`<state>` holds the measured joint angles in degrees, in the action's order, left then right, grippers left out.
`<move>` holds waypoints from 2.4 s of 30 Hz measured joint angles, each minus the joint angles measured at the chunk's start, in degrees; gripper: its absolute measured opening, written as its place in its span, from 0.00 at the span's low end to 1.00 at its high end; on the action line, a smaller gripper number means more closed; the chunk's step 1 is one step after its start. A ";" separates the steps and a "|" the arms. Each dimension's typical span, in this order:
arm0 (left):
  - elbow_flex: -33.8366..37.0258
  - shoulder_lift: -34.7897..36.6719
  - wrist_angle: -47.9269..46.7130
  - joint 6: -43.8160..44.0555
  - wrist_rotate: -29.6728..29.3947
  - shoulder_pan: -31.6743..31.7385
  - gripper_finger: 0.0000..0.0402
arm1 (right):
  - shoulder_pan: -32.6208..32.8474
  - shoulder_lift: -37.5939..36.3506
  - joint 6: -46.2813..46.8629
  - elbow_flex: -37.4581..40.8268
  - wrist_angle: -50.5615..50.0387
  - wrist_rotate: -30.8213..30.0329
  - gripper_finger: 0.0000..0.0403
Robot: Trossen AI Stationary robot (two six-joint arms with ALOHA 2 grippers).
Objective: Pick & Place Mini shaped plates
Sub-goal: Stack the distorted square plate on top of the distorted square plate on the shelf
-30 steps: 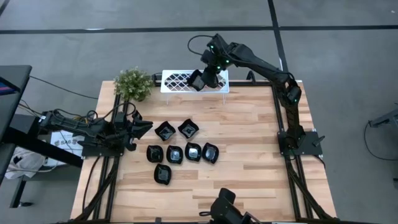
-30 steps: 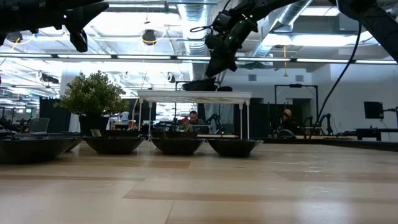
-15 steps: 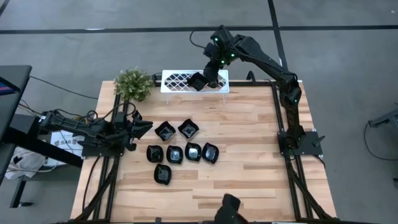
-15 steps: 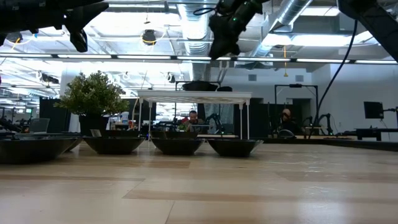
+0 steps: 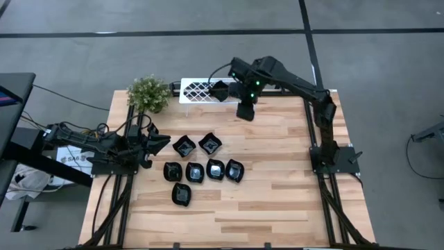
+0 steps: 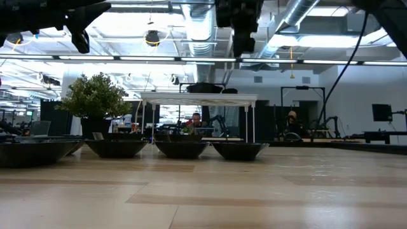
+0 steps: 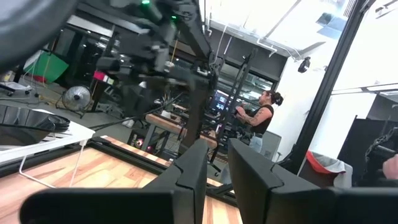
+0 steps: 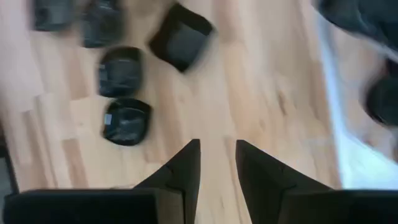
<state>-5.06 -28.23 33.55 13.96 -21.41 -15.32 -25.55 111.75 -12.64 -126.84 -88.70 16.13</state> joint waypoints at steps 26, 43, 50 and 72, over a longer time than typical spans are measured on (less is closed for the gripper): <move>-9.95 -12.45 1.23 -0.55 -3.50 -0.01 0.17 | 5.01 -48.99 29.90 78.91 67.23 0.38 0.24; -34.30 -33.03 -48.97 10.86 3.26 7.19 0.17 | 4.91 -71.67 42.90 105.04 93.67 -1.26 0.24; -36.30 -35.87 -59.63 12.30 10.65 15.66 0.17 | 4.91 -77.26 43.18 109.57 98.81 -1.44 0.24; -36.35 -51.94 -67.22 12.14 18.71 30.07 0.17 | 4.91 -84.86 46.37 115.92 100.06 -4.29 0.24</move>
<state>-41.41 -80.17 -33.67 26.09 -2.70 14.74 -20.64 26.89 33.74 -10.92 11.35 11.84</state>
